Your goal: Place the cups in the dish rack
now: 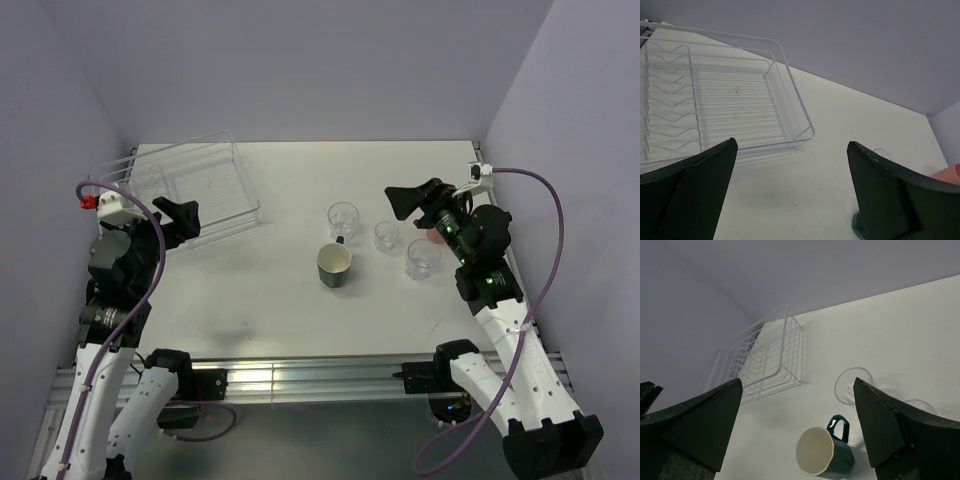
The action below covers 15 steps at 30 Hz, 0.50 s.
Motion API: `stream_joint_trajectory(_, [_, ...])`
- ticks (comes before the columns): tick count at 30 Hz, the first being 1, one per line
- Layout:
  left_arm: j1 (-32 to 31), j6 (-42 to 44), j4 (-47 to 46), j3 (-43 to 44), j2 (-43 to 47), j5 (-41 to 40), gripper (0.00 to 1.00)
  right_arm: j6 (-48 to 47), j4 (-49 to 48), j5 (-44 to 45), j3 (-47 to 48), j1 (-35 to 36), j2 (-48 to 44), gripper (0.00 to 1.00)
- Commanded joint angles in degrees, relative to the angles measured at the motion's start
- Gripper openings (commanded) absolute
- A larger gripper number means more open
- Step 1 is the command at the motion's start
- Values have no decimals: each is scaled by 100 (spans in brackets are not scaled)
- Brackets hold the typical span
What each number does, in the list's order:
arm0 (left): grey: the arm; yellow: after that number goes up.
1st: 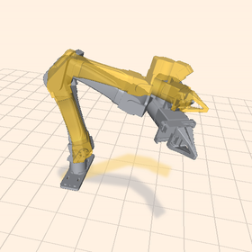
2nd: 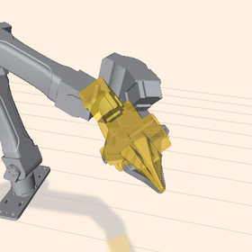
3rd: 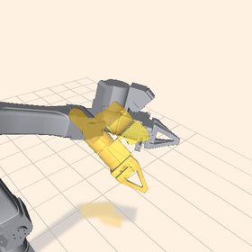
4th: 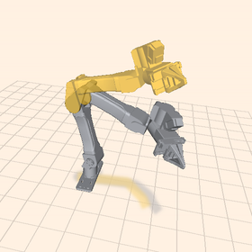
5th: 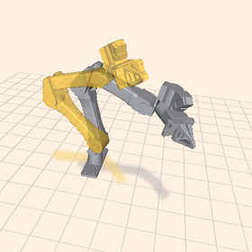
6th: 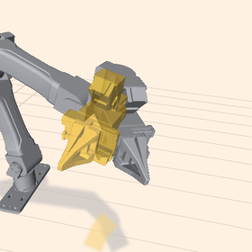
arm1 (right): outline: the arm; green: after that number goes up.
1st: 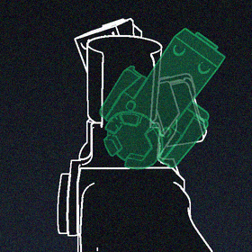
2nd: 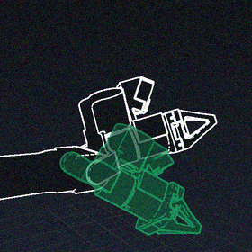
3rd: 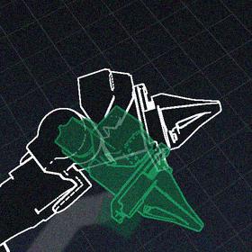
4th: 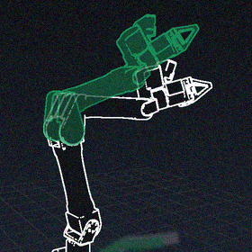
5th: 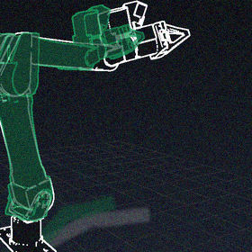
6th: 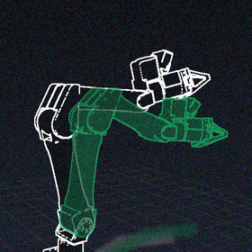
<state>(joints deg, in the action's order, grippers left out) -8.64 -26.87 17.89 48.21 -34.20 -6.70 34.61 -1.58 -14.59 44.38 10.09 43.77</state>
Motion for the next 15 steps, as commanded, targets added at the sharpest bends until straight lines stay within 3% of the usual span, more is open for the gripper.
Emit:
stream_joint_trajectory(1, [38, -72, -242, 57, 62, 46, 99, -95, -61, 123, 185, -16, -105, 100])
stream_joint_trajectory(15, [38, -81, -225, 57, 27, -16, 99, -226, 334, 369, 431, -16, 88, 100])
